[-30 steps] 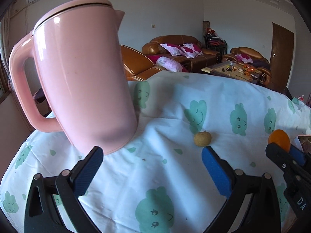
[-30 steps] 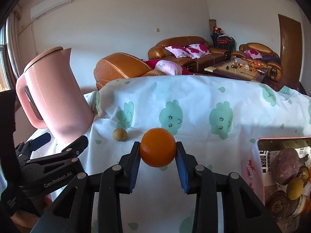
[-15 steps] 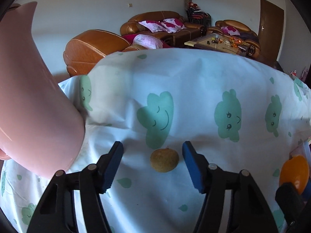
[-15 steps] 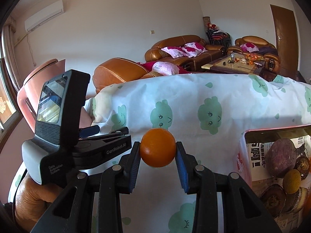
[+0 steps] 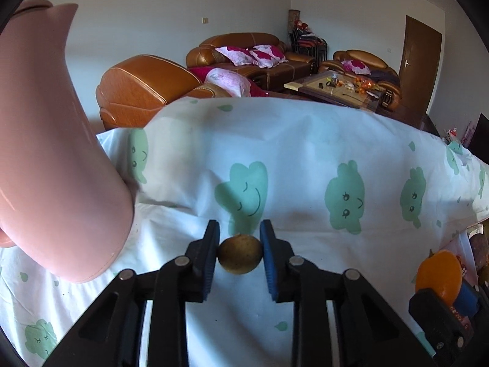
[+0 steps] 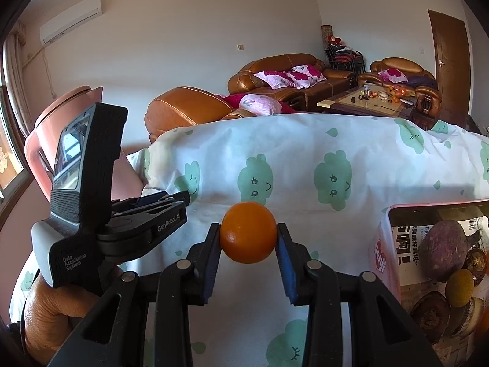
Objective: Organize fruits
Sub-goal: 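Carry the orange and brown fruit over the tin with both tools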
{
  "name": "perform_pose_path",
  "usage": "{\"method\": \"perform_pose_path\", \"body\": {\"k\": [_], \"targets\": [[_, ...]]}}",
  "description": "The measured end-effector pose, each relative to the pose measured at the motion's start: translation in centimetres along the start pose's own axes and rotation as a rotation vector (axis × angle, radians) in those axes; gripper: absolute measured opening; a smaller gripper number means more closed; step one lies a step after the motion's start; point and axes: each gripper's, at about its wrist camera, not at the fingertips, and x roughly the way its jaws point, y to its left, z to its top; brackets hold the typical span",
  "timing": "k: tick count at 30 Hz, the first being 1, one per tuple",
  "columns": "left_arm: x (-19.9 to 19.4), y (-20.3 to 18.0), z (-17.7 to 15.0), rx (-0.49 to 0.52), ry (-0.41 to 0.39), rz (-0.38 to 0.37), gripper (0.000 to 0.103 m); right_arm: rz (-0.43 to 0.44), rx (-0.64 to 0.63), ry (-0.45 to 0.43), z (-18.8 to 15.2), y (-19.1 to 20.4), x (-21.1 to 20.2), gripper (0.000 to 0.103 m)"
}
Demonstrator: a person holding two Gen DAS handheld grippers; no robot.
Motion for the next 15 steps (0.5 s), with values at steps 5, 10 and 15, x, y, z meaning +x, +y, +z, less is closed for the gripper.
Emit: {"method": "perform_pose_path", "body": {"k": [5, 10, 15], "targets": [[-2.6, 0.6, -0.7, -0.019, -0.109, -0.052, 0.029, -0.01, -0.011, -0.03, -0.1, 0.2, -0.5, 0.037], [-5.0, 3.6, -2.5, -0.11, -0.171, -0.051, 0.029, -0.024, -0.013, -0.072, -0.3, 0.3, -1.5, 0.037], [-6.0, 3.9, -3.6, -0.12, -0.181, -0.04, 0.029, -0.046, -0.039, -0.108, -0.4, 0.6, -2.4, 0.037]]}}
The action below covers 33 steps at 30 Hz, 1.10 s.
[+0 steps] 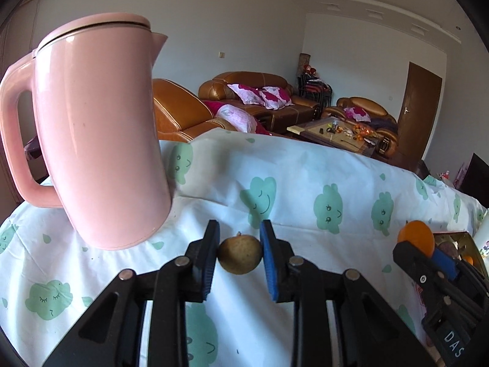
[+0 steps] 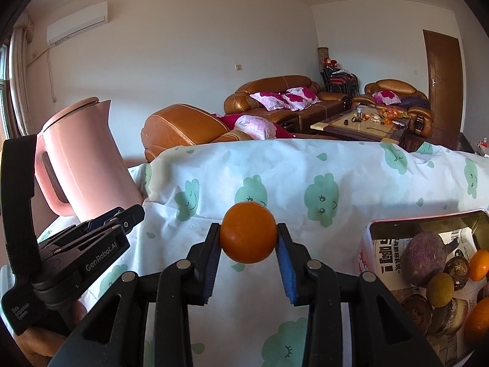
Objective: Organize fruits
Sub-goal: 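Carry the orange and brown fruit over the tin with both tools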
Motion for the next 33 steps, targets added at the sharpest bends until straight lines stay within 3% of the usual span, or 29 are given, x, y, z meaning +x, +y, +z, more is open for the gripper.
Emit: {"method": "perform_pose_path", "body": {"k": [7, 20, 33], "targets": [[-2.0, -2.9, -1.6, 0.086, -0.018, 0.012, 0.029, -0.005, -0.036, -0.021, -0.9, 0.2, -2.2, 0.038], [-4.6, -6.7, -3.6, 0.124, -0.029, -0.031, 0.029, -0.044, -0.134, -0.082, -2.8, -0.8, -6.8, 0.038], [-6.7, -10.6, -5.1, 0.157, -0.052, -0.063, 0.029, -0.066, -0.096, -0.07, -3.4, -4.7, -9.2, 0.038]]}}
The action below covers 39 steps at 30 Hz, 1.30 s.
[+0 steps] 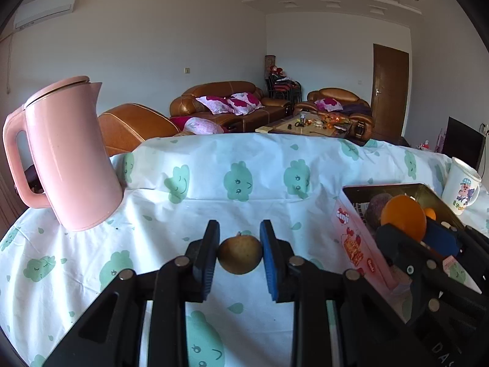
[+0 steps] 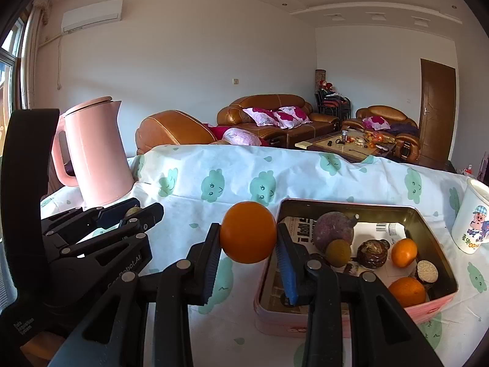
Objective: Organize fruits
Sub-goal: 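Carry the orange and brown fruit over the tin with both tools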
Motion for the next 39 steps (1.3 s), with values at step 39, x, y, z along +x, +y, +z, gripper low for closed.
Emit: {"method": "perform_pose_path", "body": {"k": [39], "targets": [[-1.2, -13.5, 0.0, 0.106, -0.012, -0.174, 0.029, -0.139, 0.041, -0.021, -1.6, -12.4, -5.2, 0.038]]}}
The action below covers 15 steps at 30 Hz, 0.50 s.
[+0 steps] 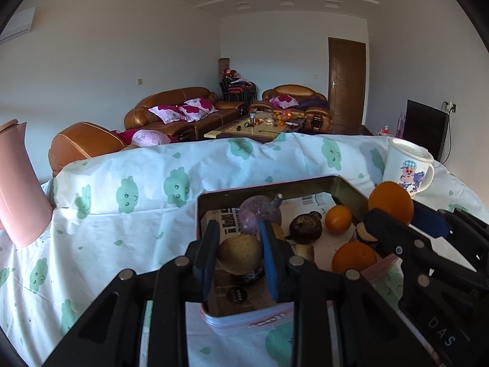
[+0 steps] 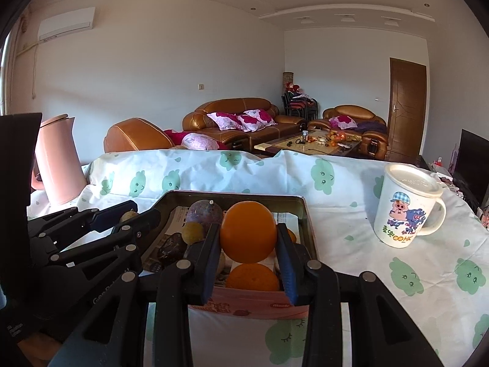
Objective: Organize fruits
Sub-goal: 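Carry the orange and brown fruit over the tin with both tools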
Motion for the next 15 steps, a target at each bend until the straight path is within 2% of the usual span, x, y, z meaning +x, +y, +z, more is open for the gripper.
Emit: {"method": "perform_pose_path", "body": {"k": [9, 15], "targets": [[1.2, -2.9, 0.9, 0.025, 0.008, -0.05, 0.029, -0.041, 0.036, 0.004, 0.2, -2.3, 0.1, 0.038], [3.2, -2.9, 2.2, -0.004, 0.036, -0.044, 0.029, -0.081, 0.047, 0.01, 0.5, -3.3, 0.9, 0.038]]}}
